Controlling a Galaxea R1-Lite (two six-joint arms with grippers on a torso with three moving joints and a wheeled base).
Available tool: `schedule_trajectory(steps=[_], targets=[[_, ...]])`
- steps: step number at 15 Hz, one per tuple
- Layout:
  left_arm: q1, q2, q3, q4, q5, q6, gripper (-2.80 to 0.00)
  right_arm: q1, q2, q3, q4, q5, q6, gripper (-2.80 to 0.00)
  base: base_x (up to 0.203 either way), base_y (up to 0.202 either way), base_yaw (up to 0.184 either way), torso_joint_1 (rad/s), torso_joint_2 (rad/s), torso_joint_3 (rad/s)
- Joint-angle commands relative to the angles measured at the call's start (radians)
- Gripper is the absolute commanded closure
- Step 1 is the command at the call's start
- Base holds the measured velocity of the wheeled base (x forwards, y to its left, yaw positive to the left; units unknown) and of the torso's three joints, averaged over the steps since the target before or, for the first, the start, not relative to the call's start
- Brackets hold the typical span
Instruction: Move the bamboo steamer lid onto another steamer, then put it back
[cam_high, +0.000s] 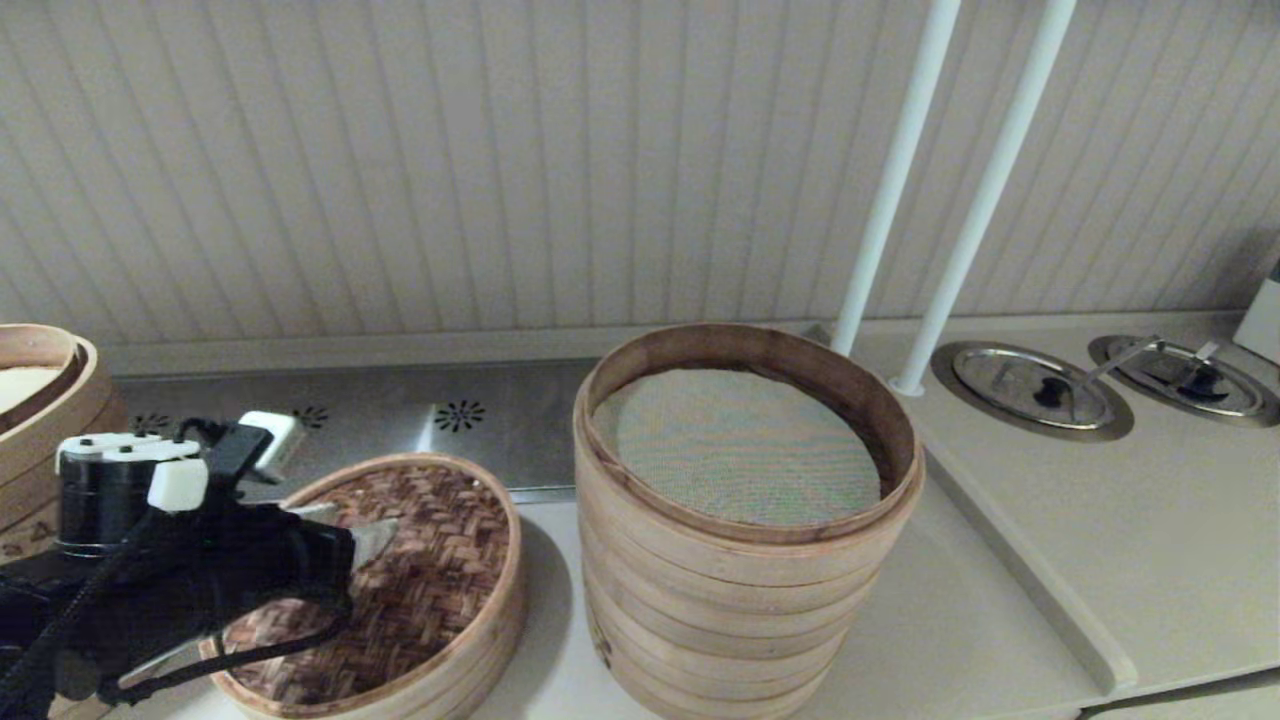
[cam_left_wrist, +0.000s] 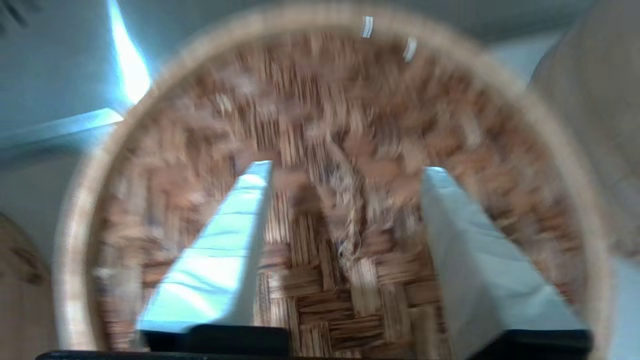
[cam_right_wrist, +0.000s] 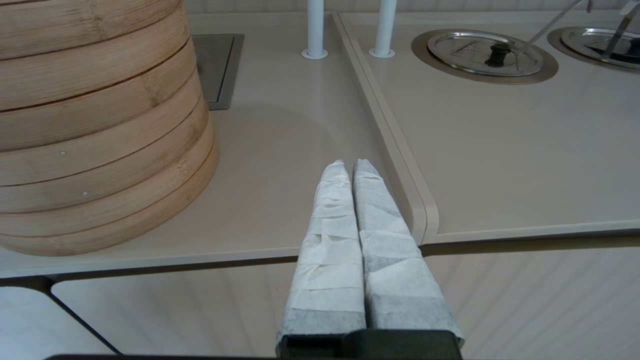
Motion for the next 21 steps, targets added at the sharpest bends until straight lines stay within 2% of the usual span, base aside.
schedule_trajectory(steps=[1,3,5,6,8,10,13,17,19,21], targets=[[0.000,-0.161,-0.004,0.004,0.014,0.002,-2.80,-0.001,0.000,0.003,0.000,0.000,0.000,0.00,0.000,0.000,0.000,0.000,0.00,0.000],[0.001,-0.292,-0.022,0.082,0.038,0.004,-2.80,-0.001,0.000,0.003,0.000,0.000,0.000,0.00,0.000,0.000,0.000,0.000,0.00,0.000],[0.001,-0.446,-0.056,0.244,0.054,0.005,-2.80,0.001,0.000,0.003,0.000,0.000,0.000,0.00,0.000,0.000,0.000,0.000,0.00,0.000],[0.001,-0.530,-0.081,0.348,0.062,0.006,0.00,0.000,0.000,0.003,0.000,0.000,0.000,0.00,0.000,0.000,0.000,0.000,0.00,0.000],[0.004,-0.695,-0.124,0.538,0.077,0.006,0.00,0.001,0.000,0.003,0.000,0.000,0.000,0.00,0.000,0.000,0.000,0.000,0.00,0.000],[0.022,-0.854,-0.139,0.673,0.084,0.007,0.00,0.000,0.000,0.003,0.000,0.000,0.000,0.00,0.000,0.000,0.000,0.000,0.00,0.000],[0.051,-1.076,-0.077,0.822,0.089,0.007,0.00,0.000,0.000,0.003,0.000,0.000,0.000,0.00,0.000,0.000,0.000,0.000,0.00,0.000],[0.087,-1.266,0.092,0.927,0.083,-0.002,0.00,0.001,0.000,0.003,0.000,0.000,0.000,0.00,0.000,0.000,0.000,0.000,0.00,0.000],[0.093,-1.273,0.163,0.908,0.086,-0.013,0.00,-0.001,0.000,0.003,0.000,0.000,0.000,0.00,0.000,0.000,0.000,0.000,0.00,0.000],[0.093,-1.274,0.186,0.874,0.087,-0.021,0.00,-0.001,0.000,0.003,0.000,0.000,0.000,0.00,0.000,0.000,0.000,0.000,0.00,0.000]])
